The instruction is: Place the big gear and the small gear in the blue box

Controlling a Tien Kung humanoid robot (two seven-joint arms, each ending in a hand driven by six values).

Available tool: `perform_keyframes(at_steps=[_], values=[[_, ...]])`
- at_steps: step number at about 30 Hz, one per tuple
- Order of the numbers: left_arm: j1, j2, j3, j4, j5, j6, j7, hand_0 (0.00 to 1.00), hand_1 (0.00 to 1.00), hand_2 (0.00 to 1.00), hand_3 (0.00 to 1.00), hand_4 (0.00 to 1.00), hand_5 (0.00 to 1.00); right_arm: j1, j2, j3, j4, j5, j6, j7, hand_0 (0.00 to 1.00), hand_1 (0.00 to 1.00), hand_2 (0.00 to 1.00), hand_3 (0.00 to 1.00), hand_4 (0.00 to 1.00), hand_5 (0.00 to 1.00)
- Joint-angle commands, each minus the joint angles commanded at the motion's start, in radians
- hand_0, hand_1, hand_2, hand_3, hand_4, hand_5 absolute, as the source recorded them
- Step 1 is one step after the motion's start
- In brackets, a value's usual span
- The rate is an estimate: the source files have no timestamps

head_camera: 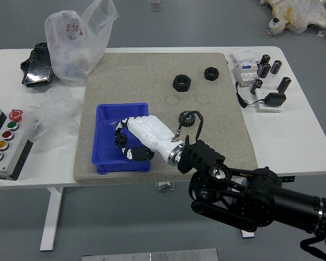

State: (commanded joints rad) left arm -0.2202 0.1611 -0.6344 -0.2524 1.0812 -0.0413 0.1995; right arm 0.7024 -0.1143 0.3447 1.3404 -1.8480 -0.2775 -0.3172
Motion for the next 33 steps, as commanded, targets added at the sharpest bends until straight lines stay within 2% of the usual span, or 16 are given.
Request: perform_keyframes(at_steps=[9,14,17,18,23,24,29,30,33], values=[[-0.001,0.001,0.002,0.0,-0.002,0.0,0.0,0.747,0.625,0.629,0.782,0.767,0.621,-0.001,0.003,0.008,-0.011,0.047,-0.035,0.01,0.58,0.734,0.782,0.768,0.635,0.231],[0.0,-0.001,-0.001,-0.001,0.001,-0.001,0.001,0.747,0.625,0.629,0.782,0.769,0.621,0.019,-0.017,0.076,-0.04,0.064,-0.062,0.017,0.569,0.733,0.787,0.779,0.649,0.23],[0.001,0.0,-0.005,-0.001,0.005,-0.002,0.003,0.747,0.625,0.629,0.782,0.769,0.621,0.05,-0.033,0.109,-0.092,0.075,-0.062,0.01,0.569,0.733,0.787,0.779,0.649,0.23],[0.0,0.0,-0.005,-0.001,0.006,-0.002,0.003,0.747,0.625,0.629,0.782,0.77,0.622,0.06,-0.036,0.112,-0.109,0.082,-0.058,0.007,0.58,0.755,0.842,0.885,0.674,0.208],[-0.002,0.001,-0.004,-0.001,0.005,-0.002,0.003,0.747,0.625,0.629,0.782,0.77,0.622,0.102,-0.041,0.095,-0.213,0.135,-0.02,-0.011,0.58,0.755,0.842,0.885,0.674,0.208],[-0.002,0.001,-0.004,-0.002,0.004,-0.002,0.003,0.747,0.624,0.629,0.782,0.769,0.619,0.108,-0.04,0.088,-0.235,0.146,-0.011,-0.013,0.633,0.876,0.97,0.998,0.896,0.366],[-0.003,0.0,-0.008,-0.002,0.009,-0.003,0.005,0.747,0.624,0.629,0.782,0.769,0.619,0.132,-0.027,0.05,-0.334,0.17,0.028,-0.024,0.633,0.876,0.97,0.998,0.896,0.366],[-0.003,0.0,-0.009,-0.002,0.01,-0.004,0.005,0.747,0.624,0.629,0.782,0.769,0.62,0.137,-0.024,0.042,-0.352,0.17,0.036,-0.027,0.673,0.925,0.998,0.998,0.952,0.421],[-0.005,-0.001,-0.008,-0.002,0.01,-0.004,0.005,0.747,0.624,0.629,0.782,0.769,0.62,0.15,-0.017,0.022,-0.406,0.163,0.059,-0.032,0.673,0.925,0.998,0.998,0.952,0.421]])
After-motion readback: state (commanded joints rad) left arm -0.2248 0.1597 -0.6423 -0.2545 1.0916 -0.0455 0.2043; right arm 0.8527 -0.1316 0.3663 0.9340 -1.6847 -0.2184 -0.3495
